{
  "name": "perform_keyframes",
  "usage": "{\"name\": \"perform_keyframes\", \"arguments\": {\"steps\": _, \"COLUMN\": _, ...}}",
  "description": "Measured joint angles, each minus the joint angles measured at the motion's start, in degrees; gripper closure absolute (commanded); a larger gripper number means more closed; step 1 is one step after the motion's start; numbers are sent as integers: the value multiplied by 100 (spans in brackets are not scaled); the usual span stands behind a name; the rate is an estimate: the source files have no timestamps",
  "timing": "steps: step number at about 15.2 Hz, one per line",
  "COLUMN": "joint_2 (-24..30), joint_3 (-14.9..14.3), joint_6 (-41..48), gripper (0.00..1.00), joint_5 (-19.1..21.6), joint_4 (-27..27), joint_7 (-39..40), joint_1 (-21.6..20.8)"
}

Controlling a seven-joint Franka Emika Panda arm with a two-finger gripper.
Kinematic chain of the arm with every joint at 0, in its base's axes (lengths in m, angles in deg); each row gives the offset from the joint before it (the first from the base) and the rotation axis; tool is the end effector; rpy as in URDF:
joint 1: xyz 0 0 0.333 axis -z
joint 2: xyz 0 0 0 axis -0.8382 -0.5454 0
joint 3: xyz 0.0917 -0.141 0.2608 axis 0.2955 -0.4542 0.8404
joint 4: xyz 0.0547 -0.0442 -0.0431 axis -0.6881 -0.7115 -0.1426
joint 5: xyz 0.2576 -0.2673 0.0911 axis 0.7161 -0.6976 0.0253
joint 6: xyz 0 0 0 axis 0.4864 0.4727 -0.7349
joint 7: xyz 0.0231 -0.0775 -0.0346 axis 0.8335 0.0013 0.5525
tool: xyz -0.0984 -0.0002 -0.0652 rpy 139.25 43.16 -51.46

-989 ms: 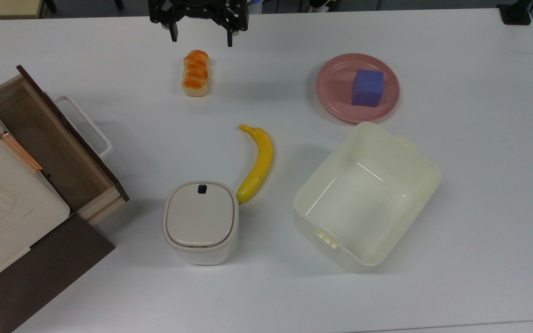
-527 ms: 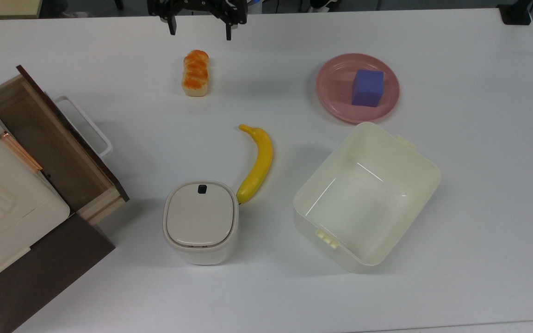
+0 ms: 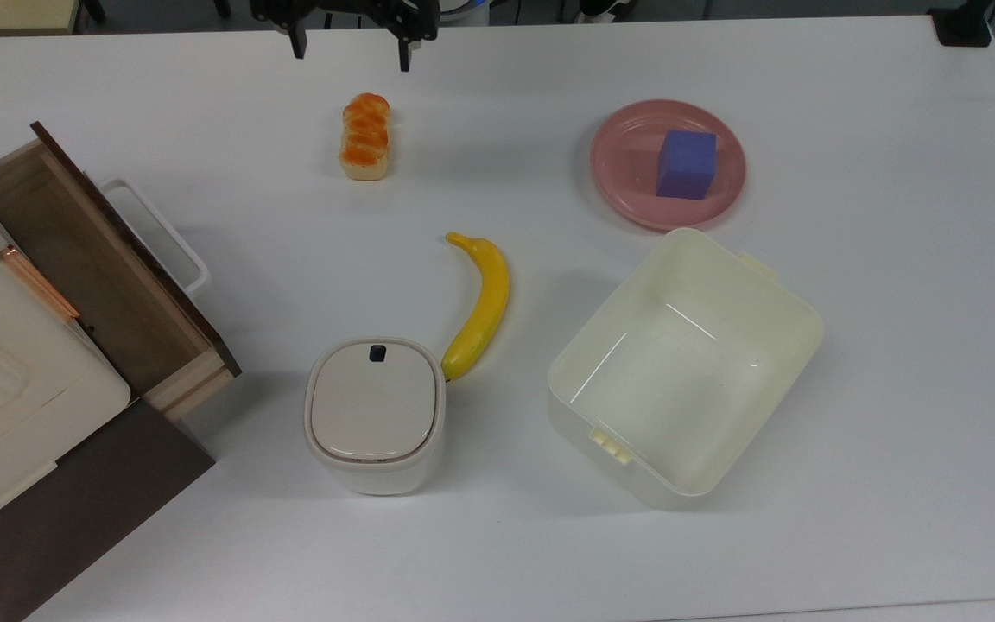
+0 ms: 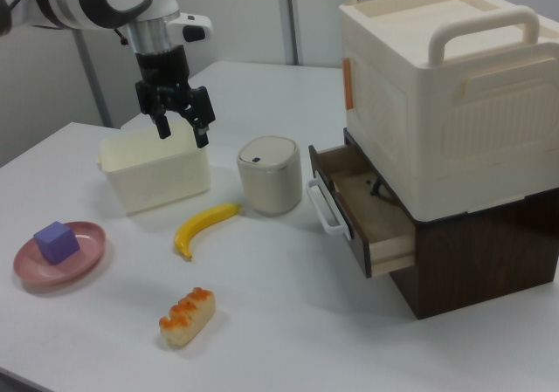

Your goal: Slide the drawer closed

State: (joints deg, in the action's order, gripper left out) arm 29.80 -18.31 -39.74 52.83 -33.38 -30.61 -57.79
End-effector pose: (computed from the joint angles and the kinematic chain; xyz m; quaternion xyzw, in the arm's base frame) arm 0.5613 -0.0263 0.5820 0.9984 -0.0497 -0.0073 0.0249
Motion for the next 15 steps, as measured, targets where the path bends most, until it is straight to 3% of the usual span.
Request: {"name": "perform_keyframes", "arguments": {"steps": 15, "joint_2": -48, "joint_3": 43, "joint_6": -1, "gripper": 0, "joint_5": 1, "joint_4": -4, "joint_7": 125, "joint_1": 101}}
